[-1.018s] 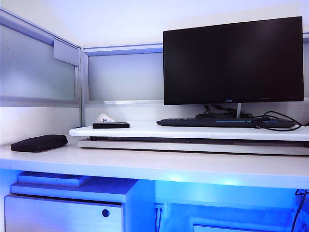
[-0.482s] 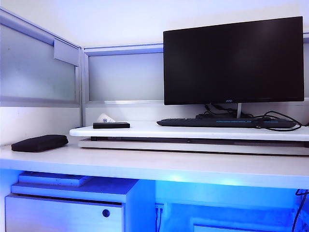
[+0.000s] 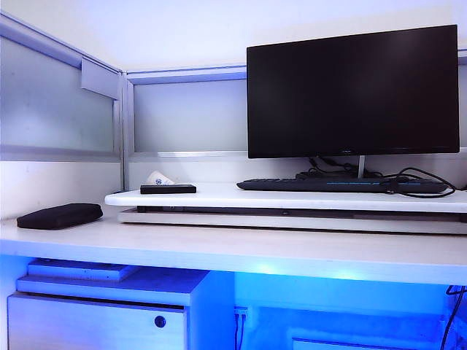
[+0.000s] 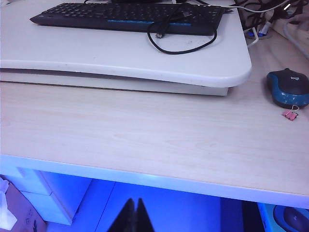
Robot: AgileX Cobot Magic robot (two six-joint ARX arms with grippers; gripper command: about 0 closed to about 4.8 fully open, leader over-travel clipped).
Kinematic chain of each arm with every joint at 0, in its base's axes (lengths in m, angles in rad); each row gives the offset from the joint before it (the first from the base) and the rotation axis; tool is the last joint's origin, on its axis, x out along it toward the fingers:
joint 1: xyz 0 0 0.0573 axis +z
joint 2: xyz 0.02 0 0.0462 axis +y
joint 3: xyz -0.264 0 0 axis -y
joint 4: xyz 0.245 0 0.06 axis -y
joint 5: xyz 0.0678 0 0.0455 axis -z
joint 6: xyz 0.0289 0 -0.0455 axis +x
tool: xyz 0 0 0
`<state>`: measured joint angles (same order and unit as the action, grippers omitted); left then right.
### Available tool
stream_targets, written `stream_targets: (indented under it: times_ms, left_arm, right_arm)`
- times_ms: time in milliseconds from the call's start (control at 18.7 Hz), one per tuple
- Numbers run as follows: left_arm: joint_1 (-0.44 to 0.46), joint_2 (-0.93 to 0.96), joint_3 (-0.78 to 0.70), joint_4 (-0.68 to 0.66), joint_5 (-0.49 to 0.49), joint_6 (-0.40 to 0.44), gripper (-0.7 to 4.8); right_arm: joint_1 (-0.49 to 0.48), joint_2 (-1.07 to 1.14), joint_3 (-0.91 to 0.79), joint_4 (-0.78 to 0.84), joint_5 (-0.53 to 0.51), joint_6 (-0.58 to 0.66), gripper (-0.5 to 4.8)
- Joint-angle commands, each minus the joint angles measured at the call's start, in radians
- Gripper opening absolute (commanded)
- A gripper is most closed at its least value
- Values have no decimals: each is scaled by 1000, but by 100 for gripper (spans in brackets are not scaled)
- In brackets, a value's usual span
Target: Unplug the data cable of the portable hard drive.
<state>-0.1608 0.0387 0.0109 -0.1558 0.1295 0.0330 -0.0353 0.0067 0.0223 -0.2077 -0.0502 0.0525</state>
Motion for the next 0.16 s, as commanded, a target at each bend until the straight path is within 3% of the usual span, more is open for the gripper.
stream_targets:
  times_ms: [54, 161]
  left_arm:
    - [1, 0, -3, -13, 6, 4, -5]
    - [1, 0, -3, -14, 6, 4, -5]
  right_arm:
    - [0, 0, -4, 3, -5, 3, -1]
    - [0, 0, -4, 3, -5, 3, -1]
